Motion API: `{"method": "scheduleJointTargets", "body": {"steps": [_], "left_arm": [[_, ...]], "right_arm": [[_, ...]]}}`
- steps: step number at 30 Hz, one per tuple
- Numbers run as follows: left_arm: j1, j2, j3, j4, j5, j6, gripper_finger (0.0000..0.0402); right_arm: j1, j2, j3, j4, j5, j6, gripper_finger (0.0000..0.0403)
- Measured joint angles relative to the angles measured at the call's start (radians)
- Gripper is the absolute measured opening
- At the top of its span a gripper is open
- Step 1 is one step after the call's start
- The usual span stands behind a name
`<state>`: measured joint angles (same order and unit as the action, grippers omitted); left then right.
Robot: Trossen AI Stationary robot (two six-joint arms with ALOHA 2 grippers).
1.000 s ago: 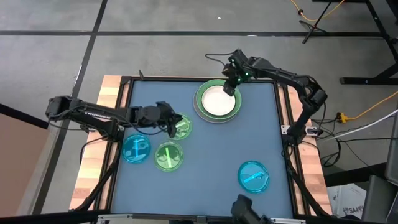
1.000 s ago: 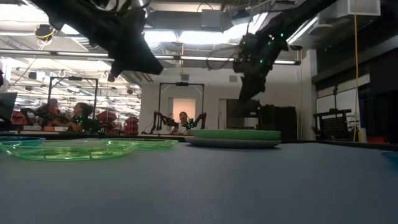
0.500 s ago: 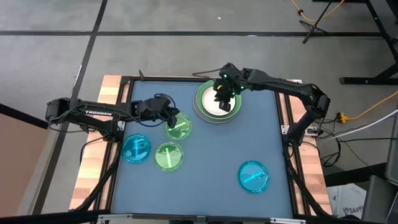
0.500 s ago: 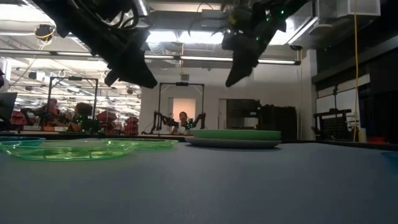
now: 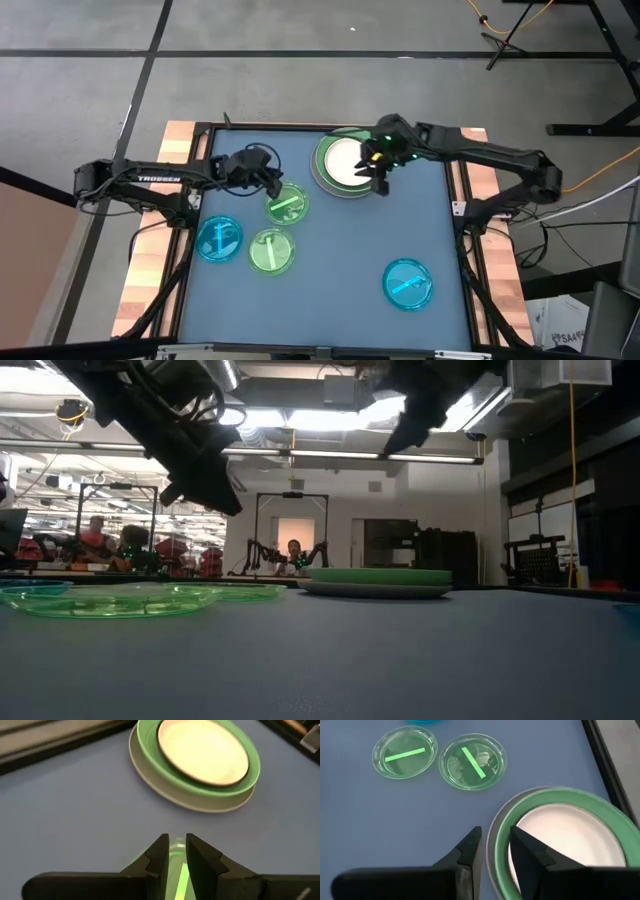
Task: Stack plastic plates
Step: Stack the small green plate on the medium white plate
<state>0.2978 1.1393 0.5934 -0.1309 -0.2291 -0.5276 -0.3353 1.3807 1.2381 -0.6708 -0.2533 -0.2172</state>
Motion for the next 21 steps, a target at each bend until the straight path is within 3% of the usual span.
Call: {"method": "scheduleJointTargets", "body": {"steps": [13,21], "left_arm": [[0.078,0.000,0.000,-0.250,0.022,-0.053,0.0059],[0.100,0.000,0.000,-0.293,0.036,-0.120,0.0059]], "right_arm": [[0.002,-0.399,-0.487,0.274,-0.003,0.170,0.0090],[0.002,-0.474,-0.662,0.471,-0.025,0.238,0.0090]]}}
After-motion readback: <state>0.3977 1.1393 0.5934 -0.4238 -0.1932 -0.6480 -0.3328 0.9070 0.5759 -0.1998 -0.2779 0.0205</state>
